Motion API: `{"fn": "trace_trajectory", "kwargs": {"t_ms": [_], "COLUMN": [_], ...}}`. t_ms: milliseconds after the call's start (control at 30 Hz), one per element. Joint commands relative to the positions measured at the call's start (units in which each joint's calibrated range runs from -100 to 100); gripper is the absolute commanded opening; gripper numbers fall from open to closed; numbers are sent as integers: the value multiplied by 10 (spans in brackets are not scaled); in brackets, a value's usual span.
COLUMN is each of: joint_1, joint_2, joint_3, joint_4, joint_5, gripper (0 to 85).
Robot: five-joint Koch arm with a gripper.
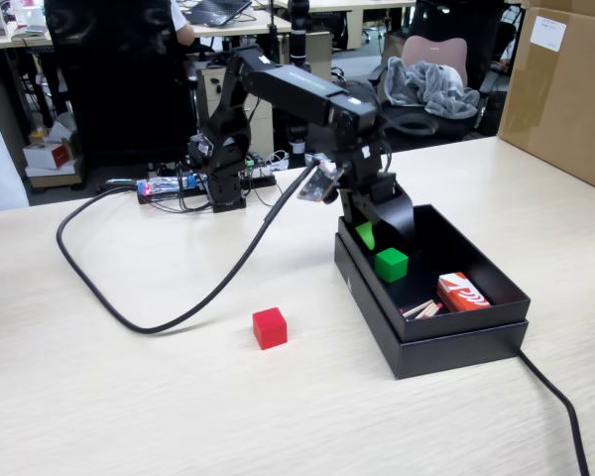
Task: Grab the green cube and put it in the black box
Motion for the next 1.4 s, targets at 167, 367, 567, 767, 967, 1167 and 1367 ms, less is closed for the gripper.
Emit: {"fn": "trace_trajectory", "kwargs": {"t_ms": [167,367,567,767,967,1167,1367], "joint_1": [-39,-96,-140,-148,-166,-183,-176], "joint_2": [-304,-524,-691,-857,-865,-864,-852], "joint_3": [-9,-184,-402,-617,-705,-886,-1029], "joint_4": [3,44,91,173,219,433,594], "joint_5": [-6,-29,-48,-55,-53,-86,-96], "gripper": [456,456,501,503,520,512,497]}}
